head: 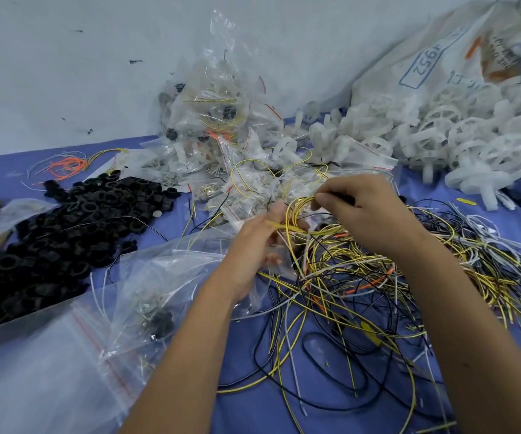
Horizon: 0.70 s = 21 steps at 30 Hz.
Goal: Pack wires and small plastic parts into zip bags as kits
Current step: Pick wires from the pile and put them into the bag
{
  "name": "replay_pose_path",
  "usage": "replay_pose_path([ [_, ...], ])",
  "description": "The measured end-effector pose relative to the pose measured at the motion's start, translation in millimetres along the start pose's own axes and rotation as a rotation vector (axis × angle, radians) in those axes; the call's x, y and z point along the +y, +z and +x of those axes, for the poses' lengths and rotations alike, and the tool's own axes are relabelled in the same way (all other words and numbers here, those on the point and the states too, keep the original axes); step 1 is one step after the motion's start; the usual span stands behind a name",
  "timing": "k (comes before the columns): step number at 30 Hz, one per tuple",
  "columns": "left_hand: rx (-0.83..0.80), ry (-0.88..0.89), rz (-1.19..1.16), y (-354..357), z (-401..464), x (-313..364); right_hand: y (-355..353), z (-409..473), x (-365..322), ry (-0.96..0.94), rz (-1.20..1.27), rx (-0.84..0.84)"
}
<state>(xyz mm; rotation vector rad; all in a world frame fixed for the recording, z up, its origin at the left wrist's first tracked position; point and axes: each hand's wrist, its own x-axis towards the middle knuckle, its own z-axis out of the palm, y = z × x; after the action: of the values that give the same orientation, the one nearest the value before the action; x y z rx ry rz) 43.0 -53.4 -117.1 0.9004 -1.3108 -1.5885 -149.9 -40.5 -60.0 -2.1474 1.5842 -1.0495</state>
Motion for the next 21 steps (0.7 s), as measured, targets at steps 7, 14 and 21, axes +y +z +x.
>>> replay_pose_path([
  [7,-0.118,-0.038,-0.082,1,3,-2,3,1,2,0.130,-0.116,0.009],
  [14,-0.046,-0.003,0.004,-1,4,-6,-2,2,4,0.281,-0.071,0.195],
  [21,0.349,-0.038,-0.069,-3,14,-14,-11,3,8,0.218,-0.103,0.416],
])
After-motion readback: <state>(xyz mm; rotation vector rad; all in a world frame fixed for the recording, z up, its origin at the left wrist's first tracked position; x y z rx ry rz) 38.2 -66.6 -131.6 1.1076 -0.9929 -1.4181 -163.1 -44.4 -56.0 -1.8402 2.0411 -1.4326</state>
